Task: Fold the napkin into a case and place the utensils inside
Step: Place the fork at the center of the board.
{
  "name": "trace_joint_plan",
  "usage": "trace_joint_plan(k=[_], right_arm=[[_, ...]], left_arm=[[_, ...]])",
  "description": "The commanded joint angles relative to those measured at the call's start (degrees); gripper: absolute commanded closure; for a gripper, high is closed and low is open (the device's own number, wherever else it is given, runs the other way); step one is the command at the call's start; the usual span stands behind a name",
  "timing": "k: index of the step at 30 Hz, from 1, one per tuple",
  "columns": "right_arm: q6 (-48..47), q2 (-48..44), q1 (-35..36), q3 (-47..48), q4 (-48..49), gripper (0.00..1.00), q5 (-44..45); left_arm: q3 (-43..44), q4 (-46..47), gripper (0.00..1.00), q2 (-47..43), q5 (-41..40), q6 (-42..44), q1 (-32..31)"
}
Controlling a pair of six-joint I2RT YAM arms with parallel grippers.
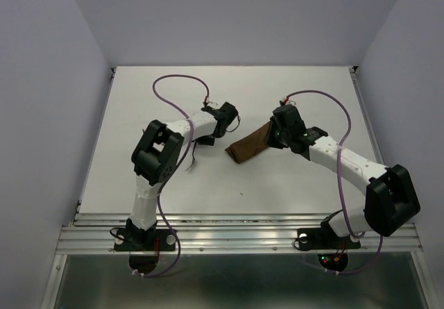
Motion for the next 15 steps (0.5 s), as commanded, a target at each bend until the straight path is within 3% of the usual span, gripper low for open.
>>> trace_joint_plan(k=[1, 3, 10, 15], right_arm=[[0.8, -2.4, -0.1, -0.4, 0.5, 0.77, 1.1], [0.8, -2.6, -0.1, -0.6, 0.5, 0.77, 1.2], [0.9, -2.6, -0.1, -0.4, 0.3, 0.77, 1.1], [0.9, -2.8, -0.1, -0.6, 0.3, 0.77, 0.9]], left_arm=[[4.6, -9.7, 0.28, 5.0, -11.0, -4.9, -3.5], [6.1, -10.3, 0.23, 5.3, -10.6, -5.2, -5.4], [5.8, -7.4, 0.25, -2.3, -5.9, -3.8, -5.8], [0.0, 0.4, 0.31, -9.0, 7.3, -0.2, -2.8]])
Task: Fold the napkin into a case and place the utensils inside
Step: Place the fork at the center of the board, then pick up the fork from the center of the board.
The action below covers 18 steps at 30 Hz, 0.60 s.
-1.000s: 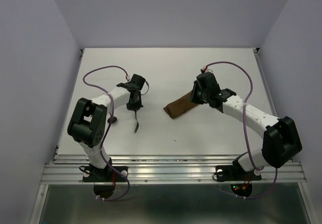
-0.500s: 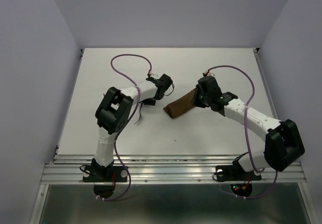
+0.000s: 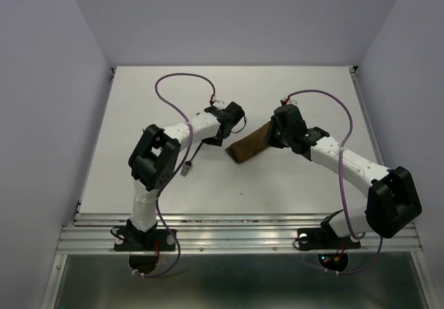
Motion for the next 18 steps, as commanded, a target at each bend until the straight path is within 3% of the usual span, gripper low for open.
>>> trace_joint_plan(k=[1, 5, 11, 18], right_arm=[[0.6, -1.9, -0.1, -0.5, 0.5, 0.77, 0.9], [0.6, -1.8, -0.1, -0.5, 0.5, 0.77, 0.8], [0.7, -1.6, -0.1, -0.2, 0.5, 0.77, 0.6], [0.8, -1.2, -0.1, 0.4, 0.5, 0.77, 0.4]], left_arm=[[-4.9, 5.7, 0.32, -9.5, 10.1, 3.1, 2.9], [-9.9, 7.6, 0.33, -11.9, 13.6, 4.1, 5.5], [-17.8, 14.8, 0.33, -13.1, 25.1, 7.1, 9.3], [-18.9, 17.3, 0.52, -10.5, 32.6, 8.8, 11.6]])
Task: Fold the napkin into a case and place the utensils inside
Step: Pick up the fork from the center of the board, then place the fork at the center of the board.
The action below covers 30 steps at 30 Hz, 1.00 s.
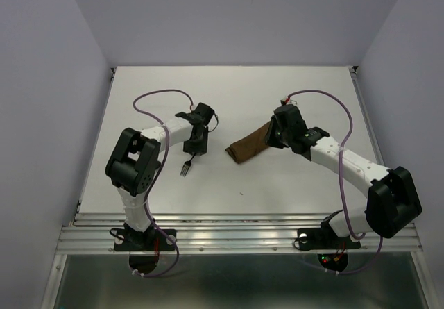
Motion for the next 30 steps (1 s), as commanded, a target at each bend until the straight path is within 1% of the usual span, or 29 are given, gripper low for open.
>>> trace_joint_plan(k=[1, 2, 3, 4, 5, 8, 11, 12, 13, 15, 17, 20, 21, 22, 23, 24, 25, 26, 27, 28, 29, 30], right_arm=[[0.6, -1.2, -0.1, 0.4, 0.5, 0.77, 0.5], [0.6, -1.3, -0.1, 0.6, 0.5, 0.76, 0.5], [0.6, -1.3, -0.1, 0.6, 0.5, 0.77, 0.5], [0.6, -1.3, -0.1, 0.7, 0.5, 0.77, 0.5], [0.6, -1.3, -0.1, 0.7, 0.5, 0.77, 0.5], [0.6, -1.6, -0.1, 0.6, 0.4, 0.77, 0.6], [0.5, -1.9, -0.1, 0.5, 0.2, 0.77, 1.0], [0.5, -1.9, -0.1, 0.5, 0.2, 0.76, 1.0], [0.4, -1.9, -0.1, 0.5, 0.1, 0.76, 1.2], [0.5, -1.9, -0.1, 0.5, 0.1, 0.76, 1.2], [0.5, -1.6, -0.1, 0.5, 0.2, 0.76, 1.2], [0.5, -1.2, -0.1, 0.5, 0.2, 0.76, 1.2], [0.5, -1.2, -0.1, 0.5, 0.2, 0.76, 1.1], [0.5, -1.2, -0.1, 0.3, 0.2, 0.76, 1.1], [0.5, -1.2, -0.1, 0.2, 0.2, 0.76, 1.2], [0.5, -1.2, -0.1, 0.2, 0.1, 0.76, 1.2], [0.4, -1.3, -0.1, 0.0, 0.1, 0.76, 1.2], [0.4, -1.3, -0.1, -0.1, 0.2, 0.76, 1.2], [0.4, -1.3, -0.1, -0.2, 0.1, 0.76, 1.2], [0.4, -1.4, -0.1, -0.4, 0.1, 0.76, 1.4], [0.4, -1.5, -0.1, -0.4, 0.1, 0.76, 1.3], [0.4, -1.6, -0.1, -0.4, 0.1, 0.76, 1.5]], left_arm=[[0.2, 2.7, 0.66, 1.5, 5.9, 2.2, 0.6], [0.3, 3.0, 0.74, 1.8, 6.6, 2.3, 0.7], [0.3, 3.2, 0.88, 2.1, 8.0, 2.5, 0.6], [0.6, 3.3, 0.96, 2.5, 8.8, 2.8, 0.7], [0.9, 3.3, 1.00, 2.5, 9.4, 2.9, 0.7], [2.0, 3.8, 1.00, 0.8, 13.1, 3.7, 0.8], [2.9, 6.0, 1.00, -3.1, 19.8, 4.5, 2.1], [2.8, 6.9, 1.00, -4.3, 24.6, 4.6, 2.6], [2.6, 7.7, 1.00, -6.5, 26.9, 4.7, 3.0], [2.7, 9.0, 1.00, -8.0, 31.3, 4.7, 4.2], [2.5, 9.9, 1.00, -9.1, 39.1, 4.7, 6.2], [0.1, 12.0, 1.00, -9.9, 45.7, 3.9, 9.8], [-2.6, 14.7, 1.00, -10.0, 51.3, 2.5, 11.0], [-4.3, 16.7, 1.00, -10.2, 54.6, 1.6, 14.2], [-6.0, 18.5, 1.00, -10.4, 57.2, 0.6, 15.9], [-7.5, 21.8, 1.00, -10.3, 61.4, -0.4, 17.5], [-10.3, 23.1, 0.87, -9.9, 62.7, -2.3, 21.1], [-11.4, 23.6, 0.65, -9.5, 63.0, -2.8, 22.8], [-12.0, 23.1, 0.47, -9.1, 60.5, -2.8, 24.3], [-12.4, 22.2, 0.26, -9.0, 58.7, -2.6, 25.5], [-12.8, 21.9, 0.19, -9.9, 57.3, -2.4, 27.2], [-12.7, 21.5, 0.12, -11.9, 53.5, -2.4, 27.6]])
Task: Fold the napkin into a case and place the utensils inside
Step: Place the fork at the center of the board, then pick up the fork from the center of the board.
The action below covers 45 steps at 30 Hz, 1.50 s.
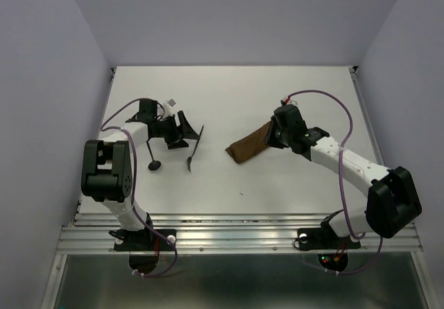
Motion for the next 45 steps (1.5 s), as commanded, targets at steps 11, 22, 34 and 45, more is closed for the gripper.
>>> trace_joint_plan(k=[11, 22, 34, 45], right_arm=[[0.6, 0.4, -0.1, 0.8, 0.3, 0.76, 0.5], [0.7, 0.8, -0.1, 0.8, 0.4, 0.76, 0.1], [0.6, 0.8, -0.1, 0.6, 0.3, 0.76, -0.1], [0.7, 0.7, -0.1, 0.9, 0.3, 0.75, -0.5]], left_arm=[[5.7, -10.8, 0.26, -9.0, -30.4, 5.5, 0.0], [6.7, -12.7, 0.30, -5.6, -39.7, 7.0, -6.4], [5.7, -16.4, 0.30, -1.6, -50.7, 5.3, -11.6], [1.1, -18.9, 0.38, -3.0, -52.5, 3.1, -13.2]])
